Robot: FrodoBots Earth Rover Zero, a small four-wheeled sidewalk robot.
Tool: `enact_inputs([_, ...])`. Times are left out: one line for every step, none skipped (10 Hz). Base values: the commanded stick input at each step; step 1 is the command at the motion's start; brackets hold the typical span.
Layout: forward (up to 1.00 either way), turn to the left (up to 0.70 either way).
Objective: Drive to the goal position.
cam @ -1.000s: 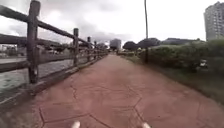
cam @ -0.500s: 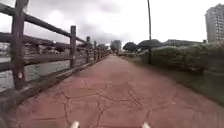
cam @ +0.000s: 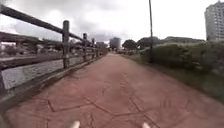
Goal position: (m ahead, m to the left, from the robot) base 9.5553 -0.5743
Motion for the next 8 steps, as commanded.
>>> enact_inputs([0.70, 0.00])
enact_inputs([0.70, 0.00])
enact_inputs([0.70, 0.00])
enact_inputs([0.70, 0.00])
enact_inputs([0.70, 0.00])
enact_inputs([0.70, 0.00])
enact_inputs([0.70, 0.00])
enact_inputs([0.70, 0.00])
